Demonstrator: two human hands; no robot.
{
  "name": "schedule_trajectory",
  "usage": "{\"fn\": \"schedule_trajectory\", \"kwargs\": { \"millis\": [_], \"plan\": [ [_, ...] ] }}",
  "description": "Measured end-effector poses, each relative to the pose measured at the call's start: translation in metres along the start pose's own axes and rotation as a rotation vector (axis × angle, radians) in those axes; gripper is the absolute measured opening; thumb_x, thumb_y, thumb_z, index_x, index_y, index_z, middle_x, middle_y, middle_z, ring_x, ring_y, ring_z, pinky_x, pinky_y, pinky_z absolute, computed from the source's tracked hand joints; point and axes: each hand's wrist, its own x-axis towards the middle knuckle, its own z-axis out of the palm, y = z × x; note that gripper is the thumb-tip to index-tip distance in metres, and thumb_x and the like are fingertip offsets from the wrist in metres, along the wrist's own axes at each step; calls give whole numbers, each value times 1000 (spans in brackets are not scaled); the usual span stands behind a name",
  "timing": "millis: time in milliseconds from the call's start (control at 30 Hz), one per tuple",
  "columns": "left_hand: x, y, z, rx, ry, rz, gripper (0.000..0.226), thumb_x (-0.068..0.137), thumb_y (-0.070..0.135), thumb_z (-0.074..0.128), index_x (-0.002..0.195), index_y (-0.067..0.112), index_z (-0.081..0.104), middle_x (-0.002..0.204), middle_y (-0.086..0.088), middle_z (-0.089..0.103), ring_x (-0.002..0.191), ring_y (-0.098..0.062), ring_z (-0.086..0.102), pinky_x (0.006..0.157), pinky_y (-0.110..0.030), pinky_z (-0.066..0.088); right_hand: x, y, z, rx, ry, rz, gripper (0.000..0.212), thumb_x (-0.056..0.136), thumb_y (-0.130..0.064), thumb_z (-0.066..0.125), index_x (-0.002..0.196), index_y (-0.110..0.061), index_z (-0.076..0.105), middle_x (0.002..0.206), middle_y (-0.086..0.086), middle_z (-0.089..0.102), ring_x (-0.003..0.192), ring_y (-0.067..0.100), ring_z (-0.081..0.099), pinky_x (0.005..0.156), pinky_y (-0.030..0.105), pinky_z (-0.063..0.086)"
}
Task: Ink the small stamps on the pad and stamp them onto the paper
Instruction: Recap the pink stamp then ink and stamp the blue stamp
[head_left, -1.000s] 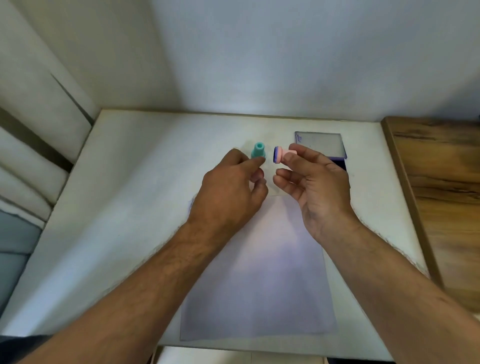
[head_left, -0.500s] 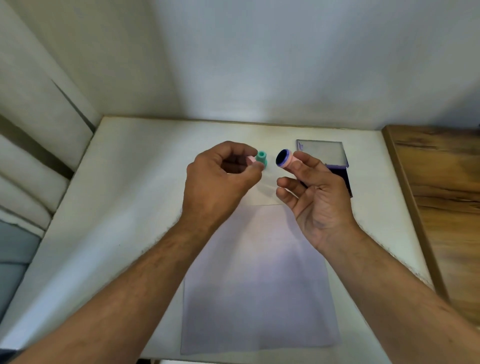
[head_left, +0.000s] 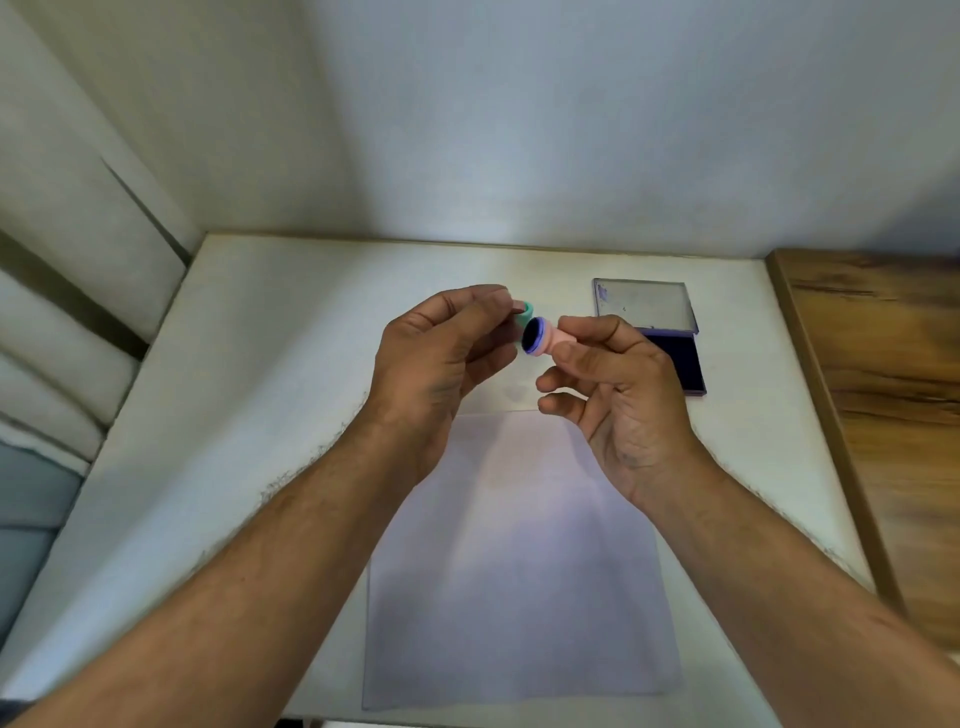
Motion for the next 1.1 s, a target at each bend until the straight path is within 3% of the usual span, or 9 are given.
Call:
{"fn": "schedule_trajectory", "kwargs": {
  "millis": [633,867,1000,1100],
  "plan": [
    [1,-5,-3,121,-67,-6,21,89,11,67,108,7,74,100,-10,77,96,-28,72,84,-32,59,3,5,-4,-186,52,-108,20,80,3,71,90,-14,71,74,3,73,55,20,64,48,26,47],
    [2,-1,-7,186,-134,-10,23,87,14,69,109,7,74,102,-12,76,99,-29,72,89,-36,57,2,6,-5,-392,70,-297,24,78,-5,77,82,-28,72,80,3,75,55,21,64,49,29,46],
    [3,0,-10,193,-173,-29,23,89,12,66,110,6,73,104,-14,75,100,-29,72,88,-35,58,1,8,-6,-524,108,-423,23,75,-15,81,79,-35,71,72,-7,73,57,22,65,51,26,48],
    [3,-1,-11,209,-181,-40,23,92,10,63,112,5,72,104,-16,75,99,-29,72,85,-32,58,-1,10,-7,-678,118,-554,26,76,-13,81,84,-35,70,78,-16,72,59,19,64,55,30,56]
  ]
}}
